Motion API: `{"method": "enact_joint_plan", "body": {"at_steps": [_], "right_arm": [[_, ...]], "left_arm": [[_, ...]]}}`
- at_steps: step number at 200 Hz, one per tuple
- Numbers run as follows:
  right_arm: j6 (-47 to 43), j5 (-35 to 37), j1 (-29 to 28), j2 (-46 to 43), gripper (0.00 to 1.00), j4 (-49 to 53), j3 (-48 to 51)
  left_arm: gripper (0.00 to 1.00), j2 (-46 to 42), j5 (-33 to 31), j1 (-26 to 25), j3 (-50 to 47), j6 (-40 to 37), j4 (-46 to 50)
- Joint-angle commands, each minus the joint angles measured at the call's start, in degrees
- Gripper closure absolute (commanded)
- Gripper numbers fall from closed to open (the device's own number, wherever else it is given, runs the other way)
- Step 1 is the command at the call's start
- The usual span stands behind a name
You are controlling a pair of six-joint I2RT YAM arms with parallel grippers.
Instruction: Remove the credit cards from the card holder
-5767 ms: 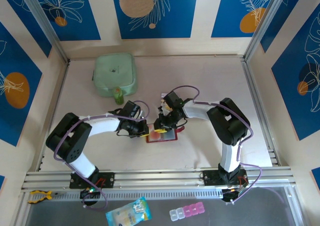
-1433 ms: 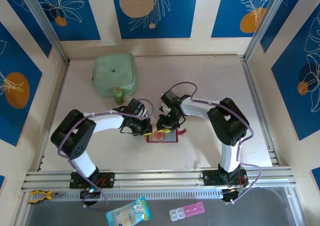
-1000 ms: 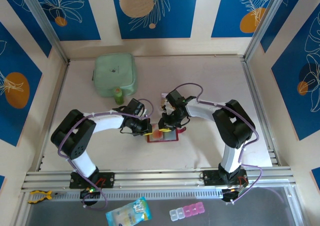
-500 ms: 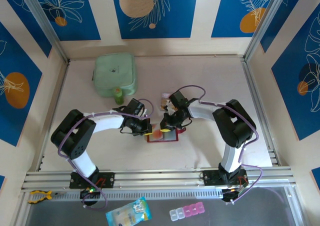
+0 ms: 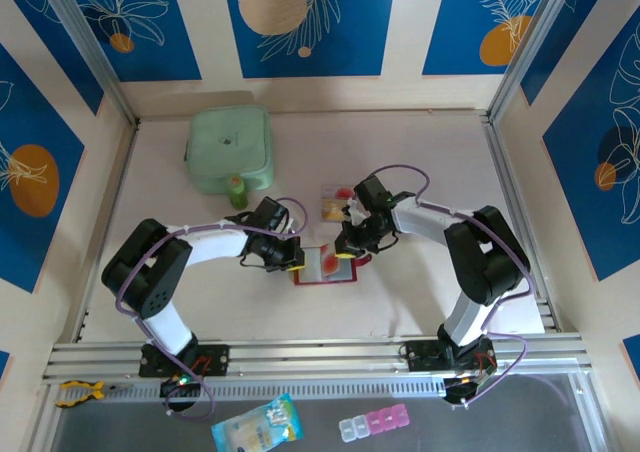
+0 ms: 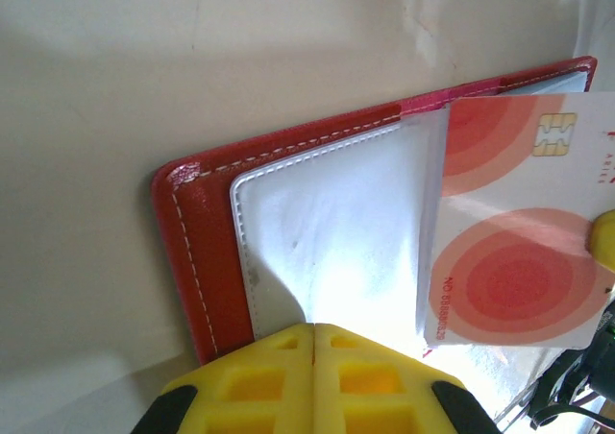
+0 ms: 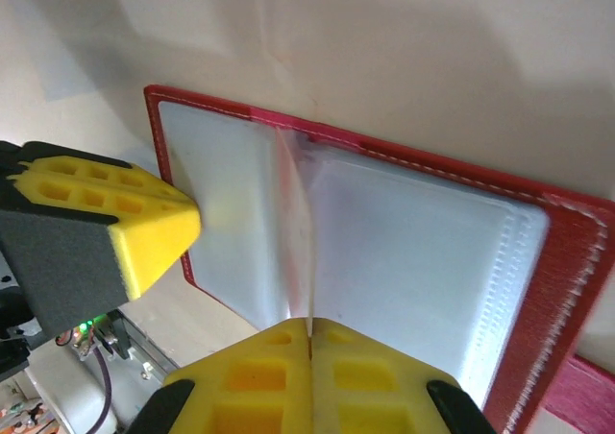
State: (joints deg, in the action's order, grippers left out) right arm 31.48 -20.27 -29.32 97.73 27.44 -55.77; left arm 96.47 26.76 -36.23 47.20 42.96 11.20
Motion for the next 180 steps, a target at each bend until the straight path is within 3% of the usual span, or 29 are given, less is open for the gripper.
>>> {"method": "enact_joint_plan", "body": {"at_steps": [1,58,105,149,180], "right_arm": [[-2.35,1.39,0.32,-1.24,0.97,4.53,-0.90],[-2.24,0.92,-1.09,0.84,0.99,4.46,-2.37],[-3.45,2.81,-0.84,-2.74,1.00,7.66,-4.82],[-10.69,5.67,1.00,-5.36,1.00,14.14,-9.36],[-20.70,9.13,2.06,-6.06,1.00,19.02,-13.57]], "left_arm": [[1.00,0.17,-0.40,-0.01,-0.41,-0.51,2.81],[1.00,0.65,1.00,-0.16,0.21,0.05,1.71],[1.00,-1.25,0.01,-0.03,-0.22,-0.22,2.81],[1.00,-2.06,-0.01,-0.09,-1.05,-0.07,2.54],[1.00,-2.87,-0.17,0.01,-1.15,-0.03,2.67]]}}
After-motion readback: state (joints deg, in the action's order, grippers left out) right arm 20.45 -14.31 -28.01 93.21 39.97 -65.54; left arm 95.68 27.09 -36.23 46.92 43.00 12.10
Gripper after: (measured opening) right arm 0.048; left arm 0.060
